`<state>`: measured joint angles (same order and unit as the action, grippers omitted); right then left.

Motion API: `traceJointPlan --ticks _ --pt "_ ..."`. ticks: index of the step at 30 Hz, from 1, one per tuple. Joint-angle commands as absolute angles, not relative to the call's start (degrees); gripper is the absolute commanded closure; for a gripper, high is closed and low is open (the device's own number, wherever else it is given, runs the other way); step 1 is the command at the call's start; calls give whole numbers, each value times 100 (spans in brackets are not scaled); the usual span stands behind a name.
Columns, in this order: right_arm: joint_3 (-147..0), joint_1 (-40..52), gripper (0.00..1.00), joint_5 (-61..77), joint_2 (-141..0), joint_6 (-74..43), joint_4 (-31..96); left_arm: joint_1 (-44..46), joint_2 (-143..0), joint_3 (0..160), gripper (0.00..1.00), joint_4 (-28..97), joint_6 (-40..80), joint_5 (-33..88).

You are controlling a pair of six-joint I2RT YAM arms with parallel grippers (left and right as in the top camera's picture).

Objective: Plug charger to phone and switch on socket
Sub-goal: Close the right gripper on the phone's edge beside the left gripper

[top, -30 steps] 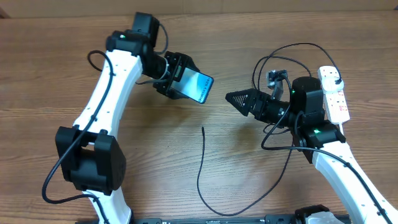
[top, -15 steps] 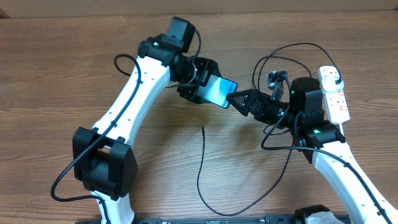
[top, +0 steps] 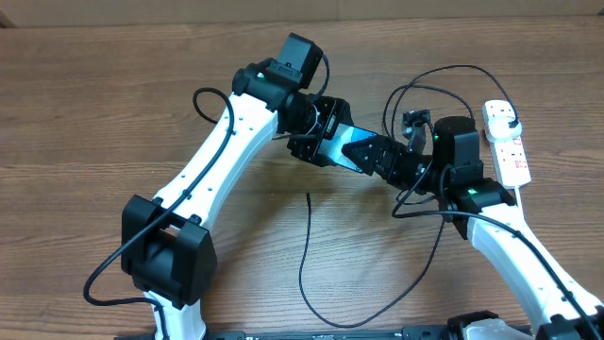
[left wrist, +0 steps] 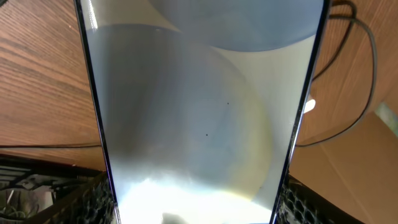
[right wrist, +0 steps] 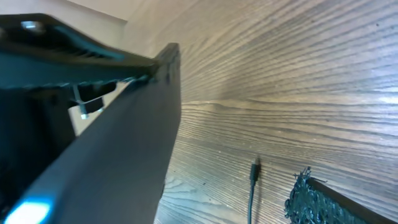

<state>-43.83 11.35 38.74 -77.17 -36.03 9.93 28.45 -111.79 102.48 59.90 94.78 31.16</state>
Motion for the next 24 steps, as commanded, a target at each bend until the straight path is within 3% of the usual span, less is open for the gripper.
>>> traceJointPlan --ticks 1,11,16,24 --pt "-4539 1168 0 3848 -7732 -3573 993 2930 -10982 10372 96 5953 9692 3079" --pt "-4539 1168 3 3861 -7732 -3555 928 3057 -10982 10372 96 5953 9885 2648" --pt "-4539 1168 12 3863 -7732 -3557 891 3057 -10982 10372 96 5955 9931 2471" --pt "-4539 1168 35 4064 -7732 -3557 755 3122 -10984 10372 96 5948 10088 2460"
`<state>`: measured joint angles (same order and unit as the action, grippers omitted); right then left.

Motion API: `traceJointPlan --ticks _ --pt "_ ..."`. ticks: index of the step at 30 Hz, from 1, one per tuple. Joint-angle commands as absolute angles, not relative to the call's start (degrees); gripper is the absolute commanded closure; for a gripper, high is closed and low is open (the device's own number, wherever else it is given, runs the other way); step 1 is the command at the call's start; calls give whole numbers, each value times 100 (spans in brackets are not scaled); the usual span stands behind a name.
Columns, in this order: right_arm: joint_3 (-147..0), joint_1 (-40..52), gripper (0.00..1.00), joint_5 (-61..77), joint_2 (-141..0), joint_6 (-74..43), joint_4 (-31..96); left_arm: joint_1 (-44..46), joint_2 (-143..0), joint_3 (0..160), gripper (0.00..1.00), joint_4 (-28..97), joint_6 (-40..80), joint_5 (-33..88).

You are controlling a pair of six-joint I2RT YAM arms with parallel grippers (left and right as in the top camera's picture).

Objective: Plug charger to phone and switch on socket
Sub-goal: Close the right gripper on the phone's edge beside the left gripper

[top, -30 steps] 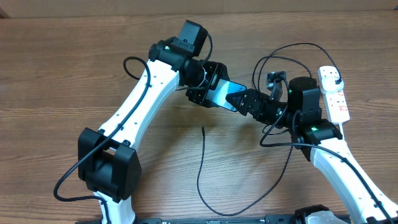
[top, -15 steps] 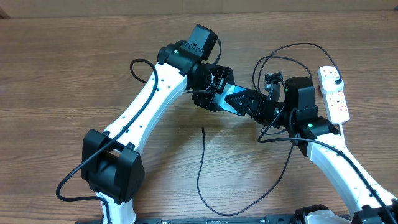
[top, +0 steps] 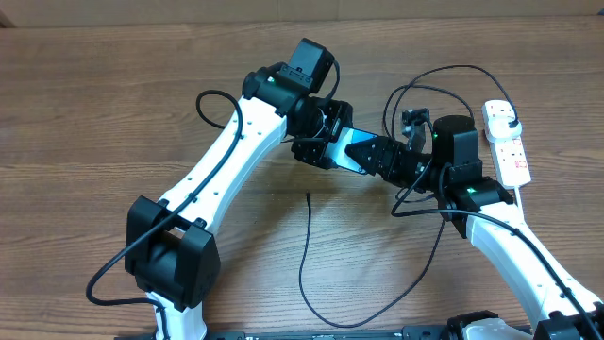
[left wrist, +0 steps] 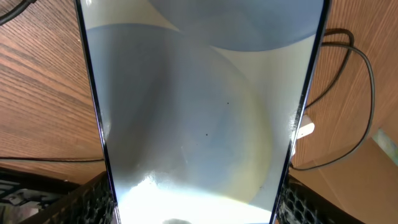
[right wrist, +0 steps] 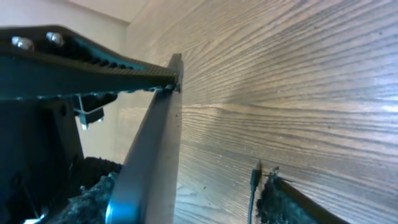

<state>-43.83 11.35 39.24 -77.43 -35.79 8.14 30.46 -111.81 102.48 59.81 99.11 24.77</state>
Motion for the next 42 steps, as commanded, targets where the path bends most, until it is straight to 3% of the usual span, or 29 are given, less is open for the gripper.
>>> traceJointPlan --ticks 1,11,18,28,42 --pt "-4539 1168 37 4062 -7732 -3557 760 3127 -10984 10372 96 5951 10099 2462" --pt "-4539 1168 58 4086 -7732 -3557 762 3192 -10984 10372 96 5951 10143 2423" --pt "-4539 1168 67 4101 -7732 -3557 760 3245 -10984 10372 96 5940 10184 2388" --pt "-4539 1168 69 4101 -7732 -3555 760 3350 -10986 10372 96 5942 10184 2222" --pt "-4539 1168 82 4099 -7732 -3555 760 3413 -10986 10372 96 5924 10204 2224"
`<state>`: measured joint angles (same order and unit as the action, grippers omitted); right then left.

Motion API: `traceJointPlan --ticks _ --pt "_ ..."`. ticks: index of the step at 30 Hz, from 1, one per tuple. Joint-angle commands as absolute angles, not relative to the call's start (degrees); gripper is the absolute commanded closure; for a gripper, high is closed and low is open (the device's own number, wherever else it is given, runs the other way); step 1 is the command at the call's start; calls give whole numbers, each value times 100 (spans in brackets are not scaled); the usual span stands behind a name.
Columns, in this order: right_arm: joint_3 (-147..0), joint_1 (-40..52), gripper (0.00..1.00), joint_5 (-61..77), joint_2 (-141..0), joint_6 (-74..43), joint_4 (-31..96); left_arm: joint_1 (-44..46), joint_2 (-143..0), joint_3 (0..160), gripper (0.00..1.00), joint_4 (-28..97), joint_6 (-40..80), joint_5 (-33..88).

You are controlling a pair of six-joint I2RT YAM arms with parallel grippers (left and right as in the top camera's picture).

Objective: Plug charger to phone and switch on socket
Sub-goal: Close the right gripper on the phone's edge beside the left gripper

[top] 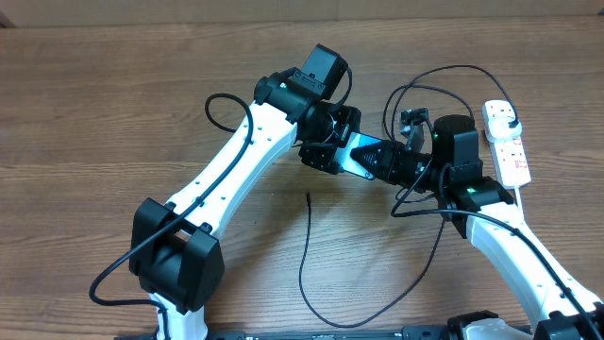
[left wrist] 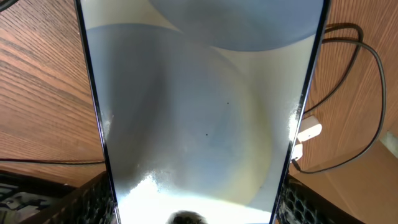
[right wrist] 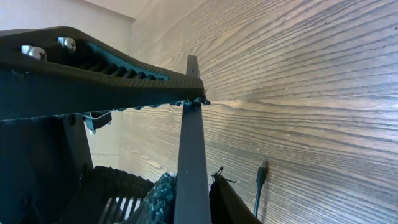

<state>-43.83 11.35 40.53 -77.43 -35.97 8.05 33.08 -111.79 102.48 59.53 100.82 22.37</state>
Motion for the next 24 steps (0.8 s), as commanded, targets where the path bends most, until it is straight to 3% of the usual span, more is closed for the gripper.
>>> traceJointPlan --ticks 1,24 --pt "-4539 1168 83 4099 -7732 -3557 760 3424 -10986 10372 96 5924 10204 2224" --pt "-4539 1168 96 4097 -7732 -3555 762 3496 -10986 10372 96 5859 10200 2182"
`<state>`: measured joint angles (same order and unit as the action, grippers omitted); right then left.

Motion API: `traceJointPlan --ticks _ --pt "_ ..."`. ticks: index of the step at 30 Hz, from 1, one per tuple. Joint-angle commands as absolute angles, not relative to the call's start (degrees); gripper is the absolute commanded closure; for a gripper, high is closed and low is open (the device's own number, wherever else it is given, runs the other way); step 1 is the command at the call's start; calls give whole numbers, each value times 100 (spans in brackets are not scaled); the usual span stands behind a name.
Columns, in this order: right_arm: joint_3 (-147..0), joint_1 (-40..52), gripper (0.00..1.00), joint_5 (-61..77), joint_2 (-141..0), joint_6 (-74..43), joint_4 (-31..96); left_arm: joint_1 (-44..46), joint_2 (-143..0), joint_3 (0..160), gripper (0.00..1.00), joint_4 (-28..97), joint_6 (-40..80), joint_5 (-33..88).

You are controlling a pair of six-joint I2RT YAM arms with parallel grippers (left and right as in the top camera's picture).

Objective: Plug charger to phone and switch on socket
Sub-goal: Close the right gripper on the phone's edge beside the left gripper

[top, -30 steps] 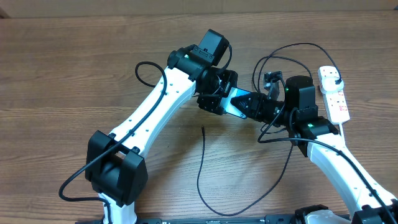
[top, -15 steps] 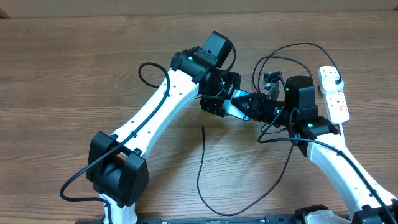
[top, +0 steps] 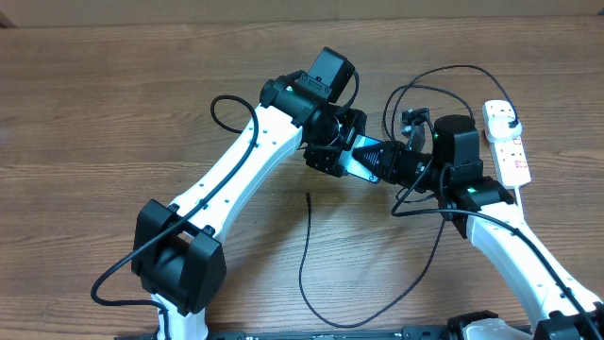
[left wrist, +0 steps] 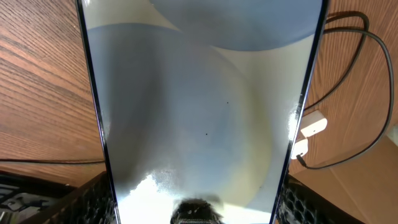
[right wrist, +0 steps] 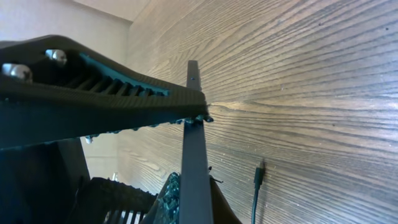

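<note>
The phone (top: 366,157) hangs above the table between both grippers. My left gripper (top: 332,151) is shut on its side edges. In the left wrist view its pale screen (left wrist: 199,106) fills the frame, with textured fingers (left wrist: 84,202) on either side. My right gripper (top: 394,165) is shut on the other end. In the right wrist view the phone (right wrist: 194,155) stands edge-on with a pad (right wrist: 169,196) pressed against it. The black charger plug (top: 309,195) lies loose on the wood and also shows in the right wrist view (right wrist: 258,171).
The white socket strip (top: 507,142) lies at the table's right edge with a plug in its far end. Black cable loops run behind the right arm (top: 444,80) and across the near table (top: 377,307). The table is brown wood (top: 113,113).
My left gripper and the phone have shifted slightly right, toward the right gripper. The right gripper's fingers sit tighter against the phone. A dark shape now shows at the screen's lower edge.
At first my left gripper held the phone with its face tilted toward the right wrist camera, and the right fingers stood wide apart. Then the phone turned edge-on between those fingers. They narrowed, and now they are shut on it while the left gripper still holds it.
</note>
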<state>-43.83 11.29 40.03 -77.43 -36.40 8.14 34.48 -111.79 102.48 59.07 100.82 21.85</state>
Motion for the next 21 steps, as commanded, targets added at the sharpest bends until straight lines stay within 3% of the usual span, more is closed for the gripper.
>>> traceJointPlan --ticks 1,6,10,12,13,15,21 --pt "-4539 1168 96 4099 -7732 -3555 762 3496 -10986 10372 96 5861 10195 2182" --pt "-4539 1166 96 4097 -7732 -3555 762 3496 -10986 10372 95 5867 10156 2185" --pt "-4539 1166 96 4097 -7732 -3555 762 3496 -10986 10372 73 5920 10158 2182" --pt "-4539 1166 96 4097 -7732 -3555 762 3489 -10986 10372 57 5955 10156 2185" --pt "-4539 1166 96 4097 -7732 -3555 762 3485 -10986 10372 44 5972 10156 2185" --pt "-4539 1166 96 4097 -7732 -3555 762 3485 -10986 10372 30 5996 10108 2185" --pt "-4539 1160 96 4097 -7732 -3555 762 3481 -10986 10372 9 5994 10073 2185"
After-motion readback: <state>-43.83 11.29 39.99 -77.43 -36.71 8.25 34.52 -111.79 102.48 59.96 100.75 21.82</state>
